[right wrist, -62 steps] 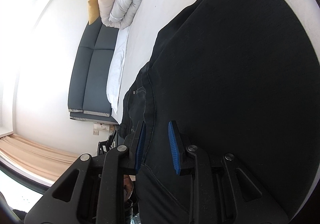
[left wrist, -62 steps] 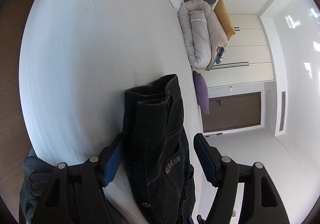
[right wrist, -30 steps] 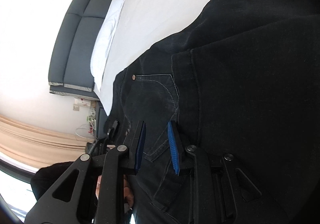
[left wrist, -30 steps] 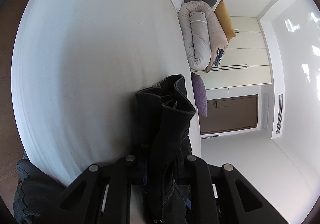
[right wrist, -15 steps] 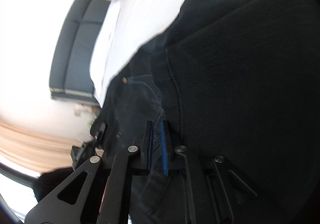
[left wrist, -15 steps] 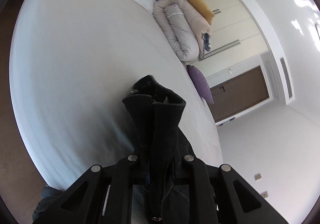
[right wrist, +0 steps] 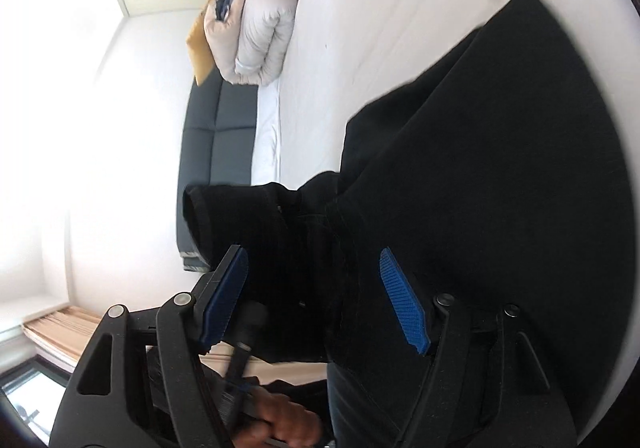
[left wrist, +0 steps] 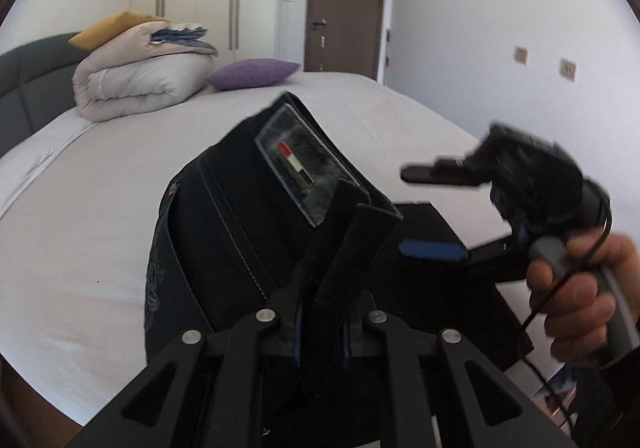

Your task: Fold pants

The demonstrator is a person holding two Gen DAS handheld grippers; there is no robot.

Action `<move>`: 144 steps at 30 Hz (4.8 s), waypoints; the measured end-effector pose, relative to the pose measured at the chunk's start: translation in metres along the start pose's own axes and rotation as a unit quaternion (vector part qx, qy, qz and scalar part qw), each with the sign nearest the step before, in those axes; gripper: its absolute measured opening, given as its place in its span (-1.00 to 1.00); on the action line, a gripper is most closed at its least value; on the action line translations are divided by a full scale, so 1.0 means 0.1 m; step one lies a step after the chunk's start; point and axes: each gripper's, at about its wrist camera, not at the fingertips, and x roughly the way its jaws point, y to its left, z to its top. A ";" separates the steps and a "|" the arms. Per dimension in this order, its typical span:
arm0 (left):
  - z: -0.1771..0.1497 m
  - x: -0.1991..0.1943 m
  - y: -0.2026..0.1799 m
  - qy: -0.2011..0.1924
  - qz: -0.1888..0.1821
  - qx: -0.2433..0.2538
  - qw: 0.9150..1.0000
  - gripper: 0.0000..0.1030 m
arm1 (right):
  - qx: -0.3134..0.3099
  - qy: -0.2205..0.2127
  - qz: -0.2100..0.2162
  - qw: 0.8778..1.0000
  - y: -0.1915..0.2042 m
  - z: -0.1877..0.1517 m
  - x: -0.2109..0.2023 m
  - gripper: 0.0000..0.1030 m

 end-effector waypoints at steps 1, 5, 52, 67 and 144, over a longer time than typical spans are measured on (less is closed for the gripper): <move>-0.03 0.06 -0.16 0.009 0.006 0.031 0.999 -0.75 | 0.000 -0.001 0.003 1.000 -0.02 0.02 -0.06 0.32; -0.13 0.17 -0.55 0.020 0.020 0.111 0.993 -0.75 | 0.008 0.002 0.010 1.000 -0.13 0.05 -0.20 0.32; -0.46 0.53 -1.19 0.019 0.002 0.259 0.966 -0.44 | -0.067 -0.074 -0.145 0.984 -0.40 0.49 -1.34 -0.84; 0.11 0.44 0.62 0.064 -0.162 -0.081 0.981 -0.81 | -0.130 0.000 -0.123 0.984 0.16 0.20 -1.02 -0.82; 0.13 1.25 1.01 0.203 -0.115 -0.067 0.970 -0.34 | -0.150 -0.018 -0.257 0.955 0.21 0.55 -0.64 -0.61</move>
